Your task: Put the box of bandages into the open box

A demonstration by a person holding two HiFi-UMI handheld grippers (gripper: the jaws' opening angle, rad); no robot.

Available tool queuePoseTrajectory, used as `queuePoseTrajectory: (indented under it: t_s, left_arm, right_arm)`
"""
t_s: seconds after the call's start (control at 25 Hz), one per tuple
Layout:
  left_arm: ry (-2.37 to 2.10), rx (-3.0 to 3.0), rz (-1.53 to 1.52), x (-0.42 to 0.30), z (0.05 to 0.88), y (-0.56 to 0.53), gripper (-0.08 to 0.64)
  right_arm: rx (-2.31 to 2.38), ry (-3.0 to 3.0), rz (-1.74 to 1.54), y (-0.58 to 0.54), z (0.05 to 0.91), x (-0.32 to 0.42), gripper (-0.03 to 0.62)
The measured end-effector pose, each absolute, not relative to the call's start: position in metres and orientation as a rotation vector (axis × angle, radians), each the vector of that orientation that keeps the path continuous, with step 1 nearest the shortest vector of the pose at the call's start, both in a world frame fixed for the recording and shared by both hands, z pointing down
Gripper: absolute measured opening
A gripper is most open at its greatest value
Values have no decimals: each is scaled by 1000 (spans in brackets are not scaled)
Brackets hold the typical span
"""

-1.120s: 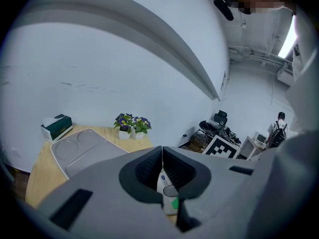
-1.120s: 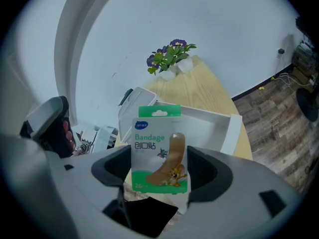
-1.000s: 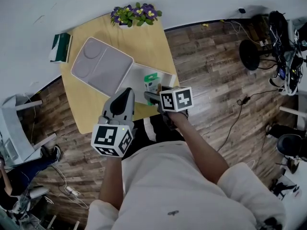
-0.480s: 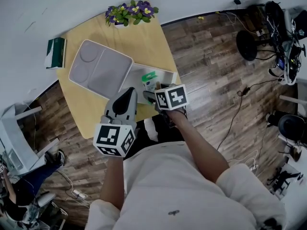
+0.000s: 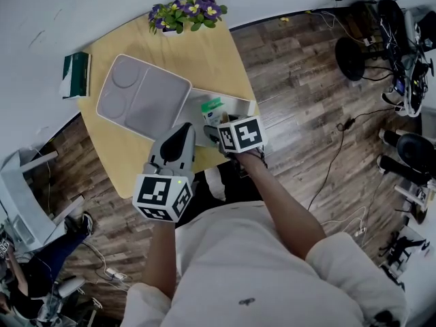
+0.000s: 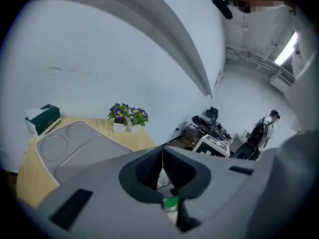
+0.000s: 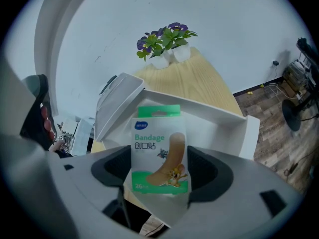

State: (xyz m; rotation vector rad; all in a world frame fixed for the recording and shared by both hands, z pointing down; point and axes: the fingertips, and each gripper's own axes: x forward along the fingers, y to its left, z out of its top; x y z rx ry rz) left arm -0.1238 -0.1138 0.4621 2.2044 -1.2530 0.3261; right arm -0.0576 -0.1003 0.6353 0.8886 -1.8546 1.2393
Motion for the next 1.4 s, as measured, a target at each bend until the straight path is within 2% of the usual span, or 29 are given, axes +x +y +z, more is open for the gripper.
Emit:
queuePoseTrajectory:
  t_s: [1.4]
  left_arm:
    - [-1266, 2172, 321, -139, 472, -122, 6]
  right_arm:
    - [859, -1796, 1143, -115, 658, -82, 357]
